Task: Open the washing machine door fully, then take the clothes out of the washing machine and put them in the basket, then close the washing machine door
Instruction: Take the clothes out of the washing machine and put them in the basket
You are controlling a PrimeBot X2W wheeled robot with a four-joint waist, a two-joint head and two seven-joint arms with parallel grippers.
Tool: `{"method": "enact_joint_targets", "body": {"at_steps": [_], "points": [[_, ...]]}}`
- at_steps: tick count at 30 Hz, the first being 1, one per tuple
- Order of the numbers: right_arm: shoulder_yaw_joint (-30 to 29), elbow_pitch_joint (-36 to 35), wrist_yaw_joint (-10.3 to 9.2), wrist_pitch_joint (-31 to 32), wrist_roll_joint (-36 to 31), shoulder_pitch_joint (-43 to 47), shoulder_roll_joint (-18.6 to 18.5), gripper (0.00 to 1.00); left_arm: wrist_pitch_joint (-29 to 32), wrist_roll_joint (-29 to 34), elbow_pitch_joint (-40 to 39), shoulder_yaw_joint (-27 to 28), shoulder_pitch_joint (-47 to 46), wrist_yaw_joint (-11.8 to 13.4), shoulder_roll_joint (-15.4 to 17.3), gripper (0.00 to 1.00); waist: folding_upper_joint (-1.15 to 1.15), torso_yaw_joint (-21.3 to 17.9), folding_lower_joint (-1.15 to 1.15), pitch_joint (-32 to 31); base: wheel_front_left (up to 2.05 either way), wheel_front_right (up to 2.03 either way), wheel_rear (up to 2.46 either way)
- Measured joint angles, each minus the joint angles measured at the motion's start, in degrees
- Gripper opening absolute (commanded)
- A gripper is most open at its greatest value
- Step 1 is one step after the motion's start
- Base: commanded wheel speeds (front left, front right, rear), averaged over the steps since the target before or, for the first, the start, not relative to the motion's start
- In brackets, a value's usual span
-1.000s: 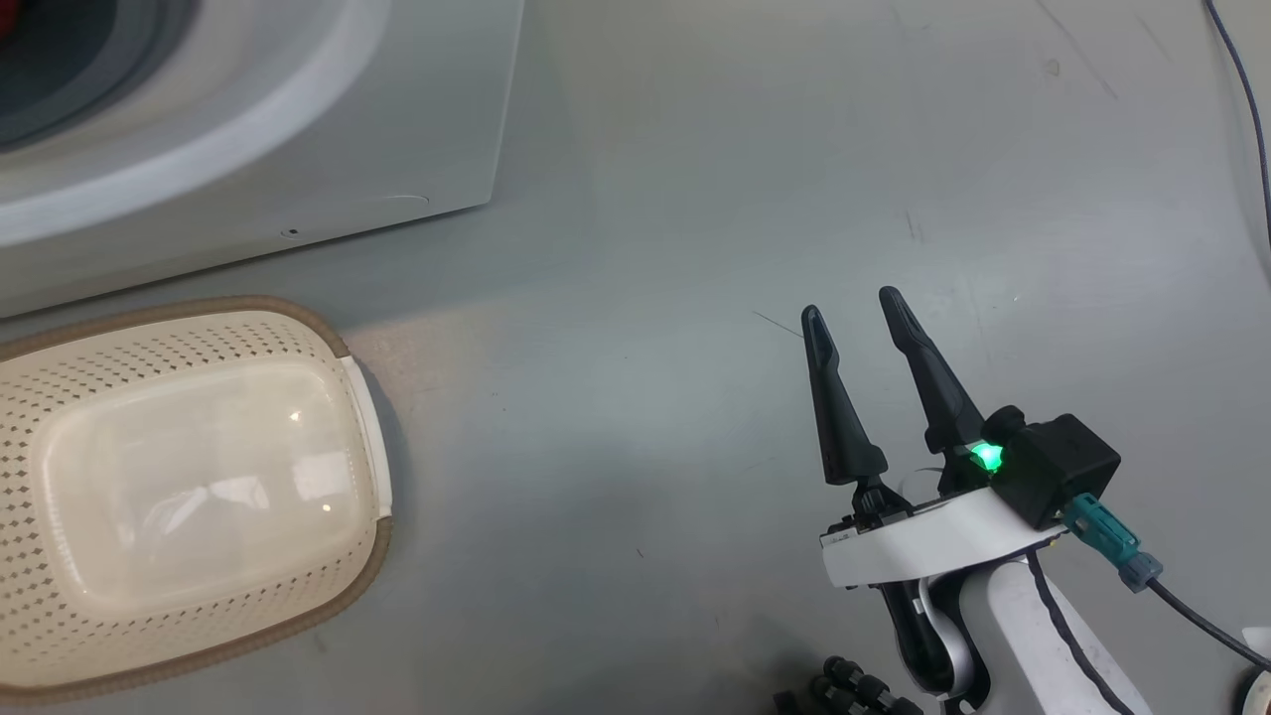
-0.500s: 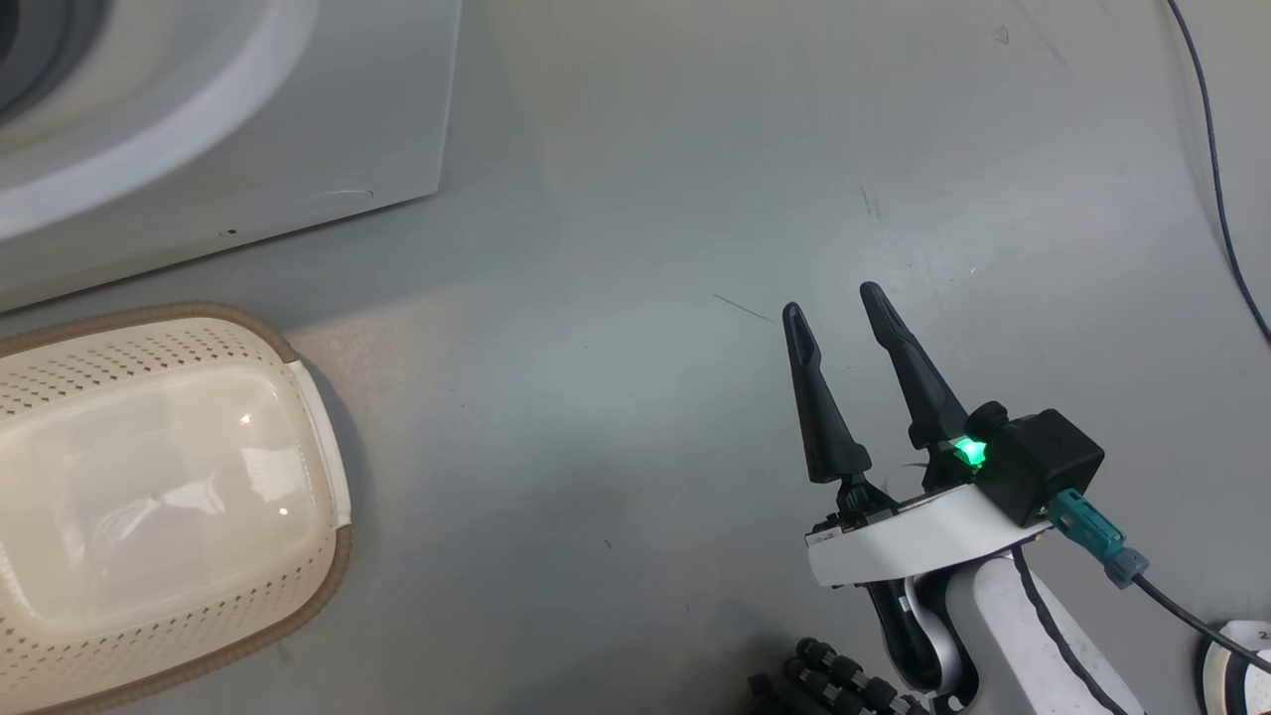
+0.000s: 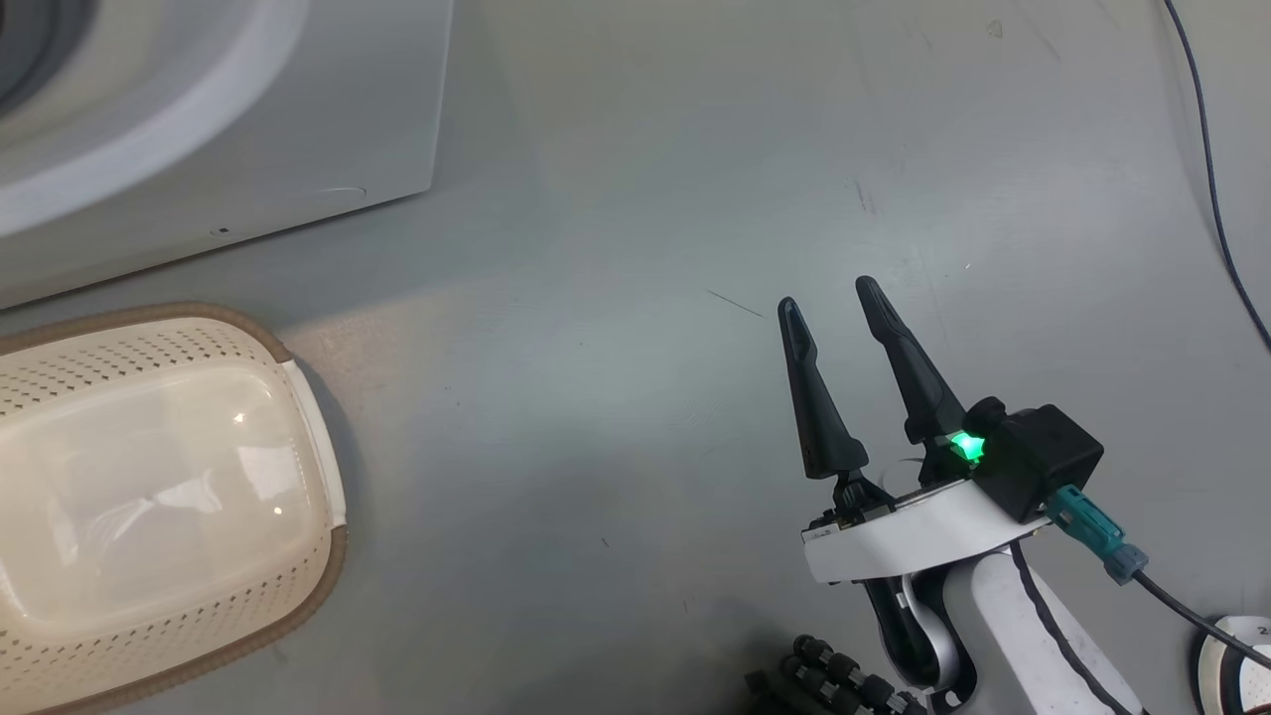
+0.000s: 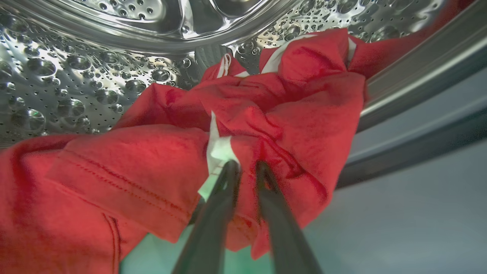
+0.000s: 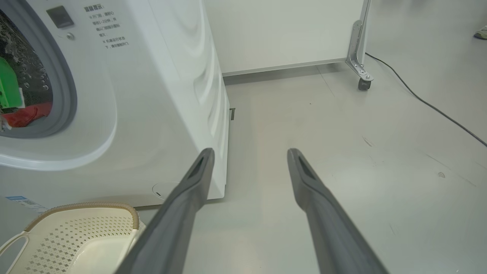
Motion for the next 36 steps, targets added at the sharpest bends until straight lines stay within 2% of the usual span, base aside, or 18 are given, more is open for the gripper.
{"method": "enact_joint_targets", "body": {"at_steps": [7, 15, 26, 30, 36], "points": [[-0.46, 0.12, -0.52, 0.00, 0.00, -0.78, -0.01, 1.00, -2.00, 0.00, 1.70, -0.74, -0.30, -0.86, -1.08, 0.00, 0.00, 0.89, 0.00, -0.51, 0.00, 0.00, 0.00], [-1.08, 0.49, -0.53, -0.01, 0.03, -2.06, -0.01, 1.00, -6.90, -0.57, 4.03, -0.66, -0.05, -1.86, -1.93, 0.00, 0.00, 1.92, 0.00, -3.09, 0.00, 0.00, 0.00], [-4.44, 2.56, -0.93, -0.01, -0.58, -1.87, -0.04, 1.00, -14.21, -2.46, 5.78, -1.36, 5.30, -3.10, -7.00, 0.00, 0.00, 4.77, 0.00, -8.28, 0.00, 0.00, 0.00], [-6.16, 3.44, -0.89, -0.19, -1.22, -1.61, -0.05, 1.00, -16.94, -4.13, 6.44, -2.57, 8.30, -3.35, -9.54, 0.00, 0.00, 6.86, 0.00, -10.77, 0.00, 0.00, 0.00], [-7.38, 4.57, -0.30, -0.21, -1.97, -0.32, -0.05, 1.00, -20.83, -4.48, 6.11, -4.21, 11.15, -3.42, -11.50, 0.00, 0.00, 9.74, 0.00, -13.87, 0.00, 0.00, 0.00]]}}
